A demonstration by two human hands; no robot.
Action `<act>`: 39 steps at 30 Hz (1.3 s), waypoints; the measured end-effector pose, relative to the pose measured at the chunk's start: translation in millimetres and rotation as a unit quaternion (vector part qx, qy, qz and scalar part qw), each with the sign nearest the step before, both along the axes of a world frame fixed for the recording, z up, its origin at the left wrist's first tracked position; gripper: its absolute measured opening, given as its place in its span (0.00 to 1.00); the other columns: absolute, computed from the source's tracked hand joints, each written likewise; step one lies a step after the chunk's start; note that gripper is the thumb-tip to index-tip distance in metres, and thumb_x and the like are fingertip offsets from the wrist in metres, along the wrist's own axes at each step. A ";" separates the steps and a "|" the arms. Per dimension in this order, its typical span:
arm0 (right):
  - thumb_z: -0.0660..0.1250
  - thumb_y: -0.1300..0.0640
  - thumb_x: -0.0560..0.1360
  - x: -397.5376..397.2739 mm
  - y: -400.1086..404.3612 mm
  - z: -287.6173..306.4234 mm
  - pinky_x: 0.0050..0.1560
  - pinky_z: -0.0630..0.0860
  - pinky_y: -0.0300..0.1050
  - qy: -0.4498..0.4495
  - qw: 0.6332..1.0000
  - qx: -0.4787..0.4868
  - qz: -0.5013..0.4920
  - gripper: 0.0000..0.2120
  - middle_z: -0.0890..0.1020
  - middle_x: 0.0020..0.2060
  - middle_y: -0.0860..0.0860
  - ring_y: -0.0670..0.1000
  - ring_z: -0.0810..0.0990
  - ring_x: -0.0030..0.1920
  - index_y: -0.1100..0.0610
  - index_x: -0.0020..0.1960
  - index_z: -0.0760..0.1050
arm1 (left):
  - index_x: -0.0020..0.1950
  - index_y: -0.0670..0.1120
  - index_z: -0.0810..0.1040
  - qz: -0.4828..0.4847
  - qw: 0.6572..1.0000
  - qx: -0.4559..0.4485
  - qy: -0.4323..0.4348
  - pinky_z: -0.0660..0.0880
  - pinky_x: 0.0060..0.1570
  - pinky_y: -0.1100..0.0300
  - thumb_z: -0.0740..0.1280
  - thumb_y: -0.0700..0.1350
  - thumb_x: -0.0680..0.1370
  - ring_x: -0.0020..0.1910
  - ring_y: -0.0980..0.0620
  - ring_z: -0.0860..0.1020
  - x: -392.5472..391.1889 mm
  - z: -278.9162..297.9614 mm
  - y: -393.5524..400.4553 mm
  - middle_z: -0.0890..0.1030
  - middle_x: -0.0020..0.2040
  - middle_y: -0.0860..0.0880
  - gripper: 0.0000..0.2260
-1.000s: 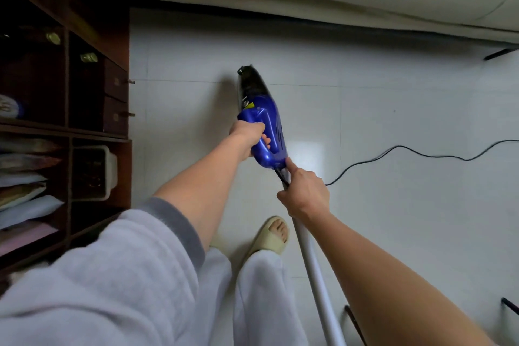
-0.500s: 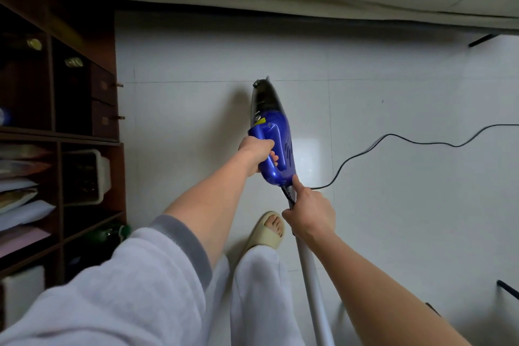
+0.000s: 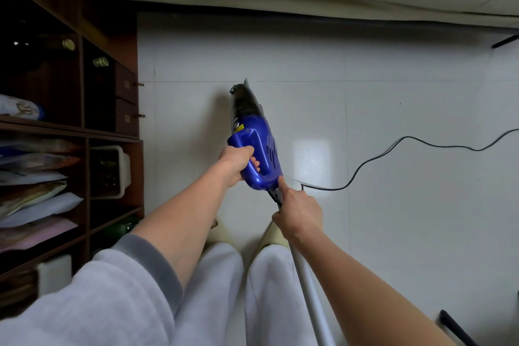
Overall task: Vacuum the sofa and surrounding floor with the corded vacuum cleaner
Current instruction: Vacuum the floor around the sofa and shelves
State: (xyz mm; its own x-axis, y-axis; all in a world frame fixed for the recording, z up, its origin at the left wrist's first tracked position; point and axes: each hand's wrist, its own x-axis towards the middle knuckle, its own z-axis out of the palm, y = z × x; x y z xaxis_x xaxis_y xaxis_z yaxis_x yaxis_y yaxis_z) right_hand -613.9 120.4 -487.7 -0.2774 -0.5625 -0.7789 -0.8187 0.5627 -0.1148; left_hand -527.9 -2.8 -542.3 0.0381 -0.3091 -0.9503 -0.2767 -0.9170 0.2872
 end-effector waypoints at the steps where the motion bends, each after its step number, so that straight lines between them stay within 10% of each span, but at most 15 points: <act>1: 0.62 0.63 0.73 4.9 -2.2 0.3 0.37 0.68 0.44 -0.004 1.000 0.000 0.004 0.33 0.73 0.41 0.51 0.55 0.72 0.40 0.49 0.74 0.55 | 0.50 0.39 0.73 0.001 1.000 -0.001 -0.002 0.75 0.33 0.57 0.61 0.36 0.77 0.32 0.51 0.75 6.6 0.7 -1.4 0.74 0.34 0.47 0.03; 31: 0.63 0.62 0.69 -155.8 64.4 -11.8 0.28 0.64 0.42 0.048 0.984 -0.030 -0.172 0.27 0.79 0.42 0.51 0.56 0.79 0.40 0.49 0.65 0.64 | 0.39 0.41 0.71 -0.173 0.982 -0.034 0.071 0.75 0.36 0.60 0.62 0.36 0.79 0.31 0.52 0.74 -207.4 0.9 46.0 0.75 0.34 0.46 0.08; 39: 0.65 0.62 0.71 -178.9 45.6 -25.6 0.31 0.63 0.43 0.050 0.988 -0.052 -0.139 0.19 0.76 0.41 0.50 0.55 0.73 0.38 0.52 0.60 0.65 | 0.52 0.40 0.73 -0.171 0.982 -0.077 0.018 0.74 0.31 0.60 0.62 0.35 0.78 0.30 0.52 0.74 -226.1 -13.6 28.5 0.75 0.34 0.47 0.05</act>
